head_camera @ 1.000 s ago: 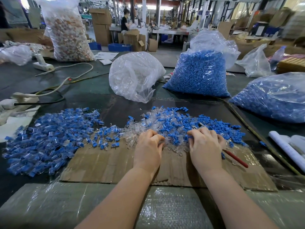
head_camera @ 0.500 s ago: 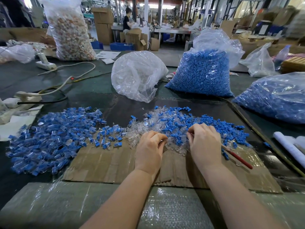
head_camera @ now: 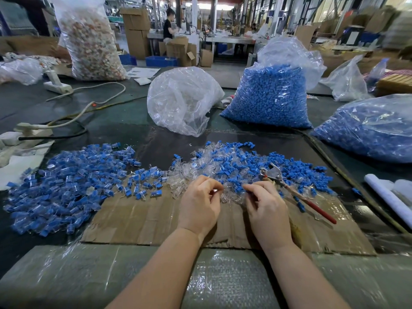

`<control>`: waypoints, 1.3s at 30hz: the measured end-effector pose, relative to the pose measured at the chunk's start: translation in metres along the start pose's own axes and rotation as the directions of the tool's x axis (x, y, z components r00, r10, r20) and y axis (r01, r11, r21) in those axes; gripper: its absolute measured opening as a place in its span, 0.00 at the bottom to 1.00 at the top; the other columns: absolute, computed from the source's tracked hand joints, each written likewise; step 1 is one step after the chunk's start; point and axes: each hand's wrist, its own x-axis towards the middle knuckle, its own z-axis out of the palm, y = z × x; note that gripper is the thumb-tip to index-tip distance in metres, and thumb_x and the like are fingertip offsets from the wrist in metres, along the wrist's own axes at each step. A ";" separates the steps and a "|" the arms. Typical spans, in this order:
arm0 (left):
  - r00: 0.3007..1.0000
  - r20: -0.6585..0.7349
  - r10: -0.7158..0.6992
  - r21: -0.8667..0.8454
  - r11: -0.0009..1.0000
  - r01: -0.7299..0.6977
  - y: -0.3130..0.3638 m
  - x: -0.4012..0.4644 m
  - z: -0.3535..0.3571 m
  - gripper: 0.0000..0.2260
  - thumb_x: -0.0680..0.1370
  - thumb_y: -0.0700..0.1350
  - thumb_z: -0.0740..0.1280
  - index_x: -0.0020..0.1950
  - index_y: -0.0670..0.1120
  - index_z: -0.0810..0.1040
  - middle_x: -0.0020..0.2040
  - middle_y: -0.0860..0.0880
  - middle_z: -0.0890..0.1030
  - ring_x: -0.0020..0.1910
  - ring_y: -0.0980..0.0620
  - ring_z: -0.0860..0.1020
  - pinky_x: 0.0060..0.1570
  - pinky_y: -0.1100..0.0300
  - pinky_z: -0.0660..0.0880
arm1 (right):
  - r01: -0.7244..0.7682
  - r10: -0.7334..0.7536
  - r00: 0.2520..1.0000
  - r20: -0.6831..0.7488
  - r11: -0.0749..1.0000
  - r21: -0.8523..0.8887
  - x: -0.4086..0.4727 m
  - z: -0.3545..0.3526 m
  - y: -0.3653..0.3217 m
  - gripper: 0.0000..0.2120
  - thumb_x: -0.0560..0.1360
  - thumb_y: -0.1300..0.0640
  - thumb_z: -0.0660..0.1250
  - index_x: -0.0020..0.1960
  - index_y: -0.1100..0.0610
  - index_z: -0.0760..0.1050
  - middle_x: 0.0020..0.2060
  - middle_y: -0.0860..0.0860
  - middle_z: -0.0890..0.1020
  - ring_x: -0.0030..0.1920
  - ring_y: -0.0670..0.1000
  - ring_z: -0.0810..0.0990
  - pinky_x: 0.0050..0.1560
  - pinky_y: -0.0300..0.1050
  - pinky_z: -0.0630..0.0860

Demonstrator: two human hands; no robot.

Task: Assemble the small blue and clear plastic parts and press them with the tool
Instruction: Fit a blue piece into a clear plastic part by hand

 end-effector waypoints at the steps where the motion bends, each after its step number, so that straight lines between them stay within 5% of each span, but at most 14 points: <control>1: 1.000 0.005 0.012 0.015 1.000 -0.012 0.000 0.000 0.000 0.05 0.73 0.36 0.69 0.46 0.45 0.82 0.42 0.55 0.76 0.45 0.54 0.75 0.46 0.67 0.70 | -0.002 0.002 1.000 0.000 1.000 0.011 0.000 -0.001 0.000 0.08 0.72 0.68 0.68 0.50 0.63 0.80 0.45 0.53 0.79 0.42 0.47 0.75 0.48 0.37 0.70; 4: 0.996 0.037 0.087 0.080 0.993 -0.090 0.002 -0.002 0.000 0.06 0.74 0.39 0.69 0.49 0.46 0.81 0.43 0.56 0.73 0.46 0.56 0.70 0.47 0.73 0.65 | -0.030 0.031 0.999 -0.036 0.999 0.022 -0.001 -0.002 0.000 0.09 0.73 0.69 0.67 0.51 0.63 0.79 0.46 0.53 0.78 0.43 0.47 0.74 0.48 0.38 0.70; 7: 0.954 0.172 0.245 0.186 0.943 -0.276 0.004 -0.004 0.001 0.12 0.75 0.46 0.68 0.59 0.49 0.79 0.51 0.51 0.74 0.52 0.53 0.70 0.56 0.62 0.69 | -0.070 0.073 0.993 -0.096 0.997 0.035 -0.001 -0.003 0.000 0.13 0.73 0.70 0.65 0.56 0.63 0.79 0.47 0.54 0.78 0.45 0.46 0.72 0.50 0.40 0.69; 10: 0.874 0.375 0.308 0.280 0.861 -0.424 0.007 -0.004 0.004 0.17 0.78 0.52 0.61 0.67 0.57 0.72 0.64 0.49 0.69 0.60 0.49 0.64 0.63 0.54 0.62 | -0.082 0.087 0.988 -0.128 0.996 0.048 0.000 -0.003 0.000 0.11 0.73 0.69 0.65 0.54 0.63 0.80 0.46 0.54 0.77 0.46 0.47 0.71 0.51 0.38 0.67; 13: 0.850 0.406 0.336 0.266 0.846 -0.461 0.008 -0.003 0.007 0.14 0.79 0.53 0.59 0.64 0.58 0.74 0.67 0.50 0.68 0.61 0.48 0.63 0.62 0.54 0.61 | -0.085 0.090 0.987 -0.133 0.995 0.049 0.001 -0.003 0.000 0.10 0.74 0.69 0.65 0.52 0.62 0.80 0.46 0.54 0.78 0.47 0.50 0.74 0.52 0.39 0.67; 17: 0.831 0.364 0.422 0.174 0.845 -0.505 0.009 0.000 0.008 0.07 0.76 0.45 0.67 0.51 0.46 0.82 0.52 0.47 0.78 0.50 0.45 0.73 0.53 0.54 0.71 | -0.067 0.072 0.989 -0.128 0.997 0.044 0.000 -0.002 0.002 0.08 0.74 0.67 0.66 0.50 0.60 0.80 0.45 0.53 0.79 0.47 0.50 0.73 0.51 0.39 0.67; 24: 0.864 0.363 0.349 0.070 0.914 -0.399 0.004 -0.002 0.010 0.12 0.78 0.43 0.64 0.60 0.42 0.78 0.52 0.44 0.76 0.53 0.48 0.72 0.55 0.61 0.66 | -0.050 0.054 0.994 -0.092 0.998 0.043 0.000 -0.001 0.003 0.07 0.74 0.67 0.66 0.49 0.60 0.80 0.44 0.53 0.79 0.47 0.49 0.73 0.48 0.34 0.64; 28: 0.876 0.356 0.327 0.040 0.931 -0.363 0.006 -0.002 0.008 0.08 0.77 0.42 0.66 0.54 0.41 0.81 0.50 0.45 0.76 0.50 0.48 0.72 0.52 0.60 0.69 | -0.033 0.037 0.998 -0.059 0.997 0.073 -0.001 -0.003 0.002 0.06 0.74 0.67 0.66 0.49 0.61 0.79 0.44 0.52 0.79 0.46 0.48 0.74 0.48 0.33 0.65; 32: 0.945 0.251 0.210 -0.033 0.978 -0.208 0.005 -0.001 0.004 0.06 0.75 0.38 0.67 0.51 0.42 0.80 0.47 0.48 0.78 0.45 0.54 0.74 0.46 0.71 0.67 | 0.004 -0.001 1.000 -0.025 0.995 0.103 -0.003 -0.004 -0.002 0.05 0.72 0.67 0.68 0.45 0.60 0.77 0.40 0.49 0.77 0.40 0.47 0.73 0.44 0.32 0.65; 35: 0.987 0.148 0.068 -0.147 0.988 -0.046 0.004 0.000 0.000 0.06 0.75 0.37 0.67 0.46 0.47 0.80 0.44 0.54 0.76 0.42 0.61 0.74 0.47 0.74 0.70 | 0.029 -0.032 0.999 0.041 0.997 0.071 -0.004 -0.004 -0.003 0.04 0.71 0.66 0.68 0.42 0.59 0.75 0.38 0.49 0.77 0.38 0.49 0.75 0.43 0.41 0.72; 39: 0.984 0.135 -0.120 -0.385 0.908 0.164 0.008 0.001 -0.004 0.14 0.75 0.33 0.66 0.40 0.53 0.78 0.42 0.55 0.75 0.39 0.58 0.78 0.41 0.70 0.75 | 0.110 -0.117 0.979 0.164 0.993 0.053 -0.005 -0.001 -0.006 0.03 0.71 0.61 0.66 0.44 0.60 0.77 0.40 0.53 0.79 0.41 0.55 0.78 0.45 0.50 0.75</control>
